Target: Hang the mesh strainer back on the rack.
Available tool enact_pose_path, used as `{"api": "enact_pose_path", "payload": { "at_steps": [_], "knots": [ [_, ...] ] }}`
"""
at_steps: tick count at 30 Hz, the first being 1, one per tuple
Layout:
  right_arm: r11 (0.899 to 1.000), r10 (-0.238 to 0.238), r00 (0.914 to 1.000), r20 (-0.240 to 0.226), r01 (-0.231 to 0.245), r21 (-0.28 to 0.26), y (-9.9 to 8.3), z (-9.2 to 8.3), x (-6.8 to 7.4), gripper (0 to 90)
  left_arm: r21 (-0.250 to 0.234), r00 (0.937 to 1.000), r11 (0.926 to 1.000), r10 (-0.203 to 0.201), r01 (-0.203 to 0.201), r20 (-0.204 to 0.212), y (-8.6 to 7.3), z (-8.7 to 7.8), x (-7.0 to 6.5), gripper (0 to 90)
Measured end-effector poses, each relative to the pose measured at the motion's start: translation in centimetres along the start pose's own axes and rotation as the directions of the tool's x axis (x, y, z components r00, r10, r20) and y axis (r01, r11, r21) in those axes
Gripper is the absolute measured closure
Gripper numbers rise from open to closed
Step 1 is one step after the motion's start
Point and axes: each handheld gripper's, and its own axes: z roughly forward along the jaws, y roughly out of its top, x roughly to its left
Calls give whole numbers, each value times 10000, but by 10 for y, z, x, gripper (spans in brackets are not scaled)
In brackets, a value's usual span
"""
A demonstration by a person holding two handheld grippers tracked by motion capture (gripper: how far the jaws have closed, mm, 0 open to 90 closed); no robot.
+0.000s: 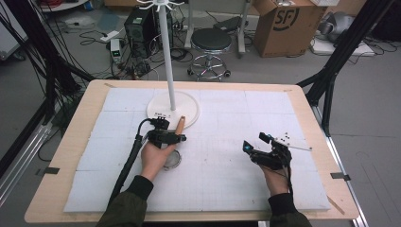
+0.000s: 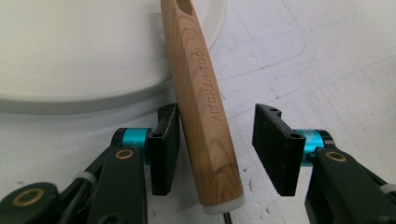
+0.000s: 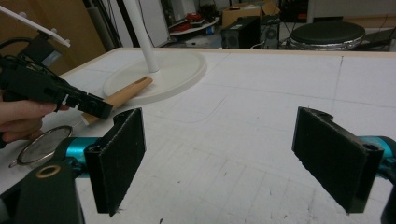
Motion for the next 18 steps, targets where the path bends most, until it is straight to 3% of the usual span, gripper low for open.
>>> {"api": "enact_pose_path", "payload": {
  "at_steps": [9,18],
  "knots": [
    [10000,3,10000,-11,-3,-6,0,0,0,164,50,9986,9995,314,-312,-432,0,1,-3,574],
    [10000,36,10000,-47,-36,-86,0,-1,0,166,54,9972,9997,246,-243,-707,0,1,-4,641]
  ]
}}
